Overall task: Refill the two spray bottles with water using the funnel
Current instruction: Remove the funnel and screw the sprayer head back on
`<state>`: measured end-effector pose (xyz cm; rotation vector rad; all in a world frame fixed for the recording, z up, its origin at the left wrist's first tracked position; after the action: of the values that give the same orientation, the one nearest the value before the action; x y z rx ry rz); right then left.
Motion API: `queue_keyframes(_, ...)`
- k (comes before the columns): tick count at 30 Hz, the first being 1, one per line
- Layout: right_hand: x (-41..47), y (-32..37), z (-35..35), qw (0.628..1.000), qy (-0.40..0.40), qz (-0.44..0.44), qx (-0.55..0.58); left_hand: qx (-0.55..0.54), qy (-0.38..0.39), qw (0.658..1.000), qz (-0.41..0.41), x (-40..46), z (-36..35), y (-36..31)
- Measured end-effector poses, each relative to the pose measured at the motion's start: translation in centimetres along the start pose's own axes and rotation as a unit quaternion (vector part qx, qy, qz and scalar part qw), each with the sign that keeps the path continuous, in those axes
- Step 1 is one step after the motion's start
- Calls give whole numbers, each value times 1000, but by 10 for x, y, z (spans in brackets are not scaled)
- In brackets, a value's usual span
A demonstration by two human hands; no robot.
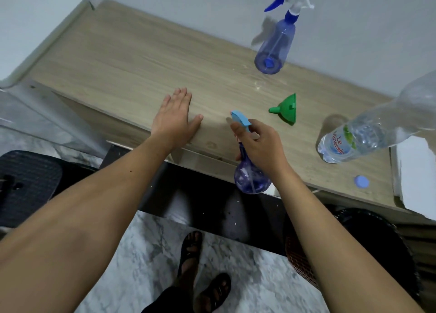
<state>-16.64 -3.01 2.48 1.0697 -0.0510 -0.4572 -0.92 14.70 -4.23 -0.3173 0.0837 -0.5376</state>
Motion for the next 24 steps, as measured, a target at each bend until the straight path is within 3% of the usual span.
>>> queue_keyframes(16,10,-5,0,992,-73,22,-97,-5,-15,1000,-2,0,-2,1)
queue_keyframes(24,13,1,2,989,-71,40,-124,-3,-21,1000,-5,-1,-3,2)
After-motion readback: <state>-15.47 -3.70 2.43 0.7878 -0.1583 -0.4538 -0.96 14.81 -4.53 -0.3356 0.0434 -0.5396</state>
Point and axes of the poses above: each hand's wrist, its own x-axis towards the middle knuckle, its own z-axis out of the back of the hand, y = z × x, the point moved 9 cm from there along x, towards the middle knuckle, and after that the axes turned 3 degrees about -x, right-handed, at the moved point
